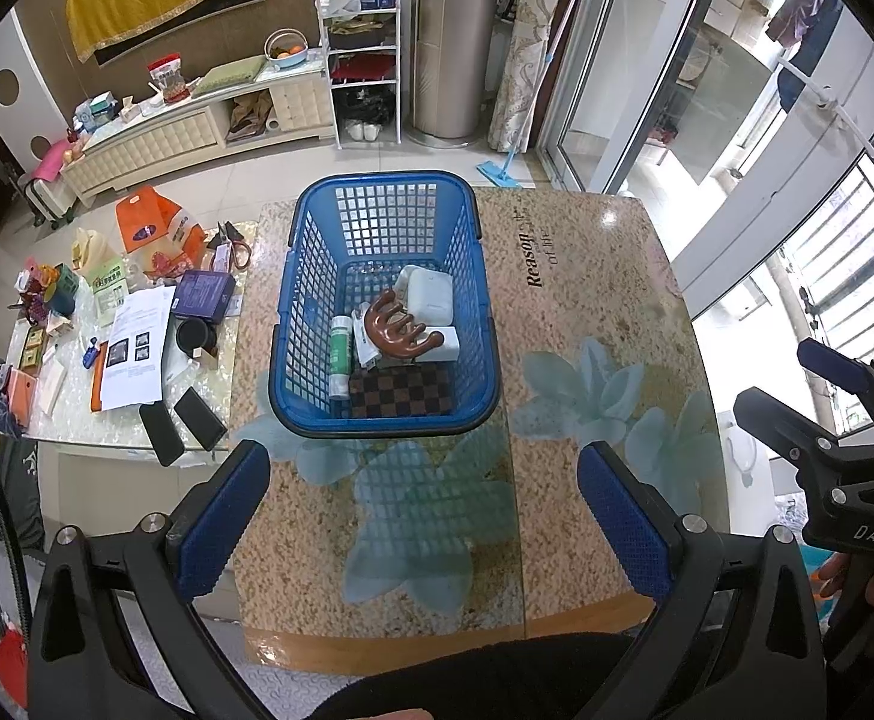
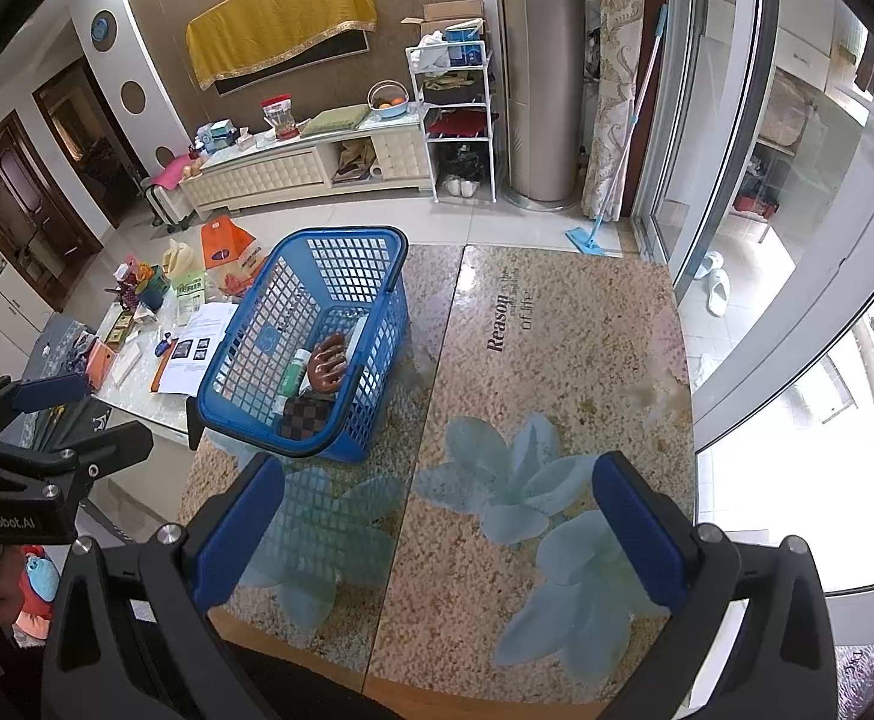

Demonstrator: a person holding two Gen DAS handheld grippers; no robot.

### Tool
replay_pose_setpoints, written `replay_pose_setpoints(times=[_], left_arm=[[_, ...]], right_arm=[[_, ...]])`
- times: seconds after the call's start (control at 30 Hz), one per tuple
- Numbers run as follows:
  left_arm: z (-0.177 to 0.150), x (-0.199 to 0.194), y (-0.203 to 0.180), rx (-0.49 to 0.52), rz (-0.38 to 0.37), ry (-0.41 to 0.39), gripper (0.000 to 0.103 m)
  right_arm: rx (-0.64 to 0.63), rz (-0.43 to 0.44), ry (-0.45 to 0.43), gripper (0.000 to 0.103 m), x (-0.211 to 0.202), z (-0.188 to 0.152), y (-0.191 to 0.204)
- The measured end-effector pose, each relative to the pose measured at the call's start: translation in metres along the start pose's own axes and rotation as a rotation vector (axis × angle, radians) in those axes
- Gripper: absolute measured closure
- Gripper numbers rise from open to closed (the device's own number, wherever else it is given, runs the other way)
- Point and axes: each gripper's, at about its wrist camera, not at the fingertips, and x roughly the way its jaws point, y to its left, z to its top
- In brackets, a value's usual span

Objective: Organize rigid objects

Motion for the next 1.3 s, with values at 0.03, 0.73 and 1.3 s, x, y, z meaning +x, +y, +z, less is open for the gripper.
replay_pose_setpoints(times=[0.03, 0.73, 1.3], left_arm=[[0.001, 0.003, 0.0, 0.0, 0.0, 0.0, 0.0], [0.018, 0.025, 0.036, -0.007, 0.003, 0.053, 0.0], [0.033, 0.069, 0.063, -0.039, -0.017, 0.169, 0.0]], right_arm=[[0.0, 0.0, 0.001, 0.0, 0.004, 0.002, -0.002], [0.005, 0.046, 0.044, 0.0, 0.033, 0.01, 0.013], [-0.031, 0.027, 0.138, 0.0, 0.065, 0.031, 0.029]])
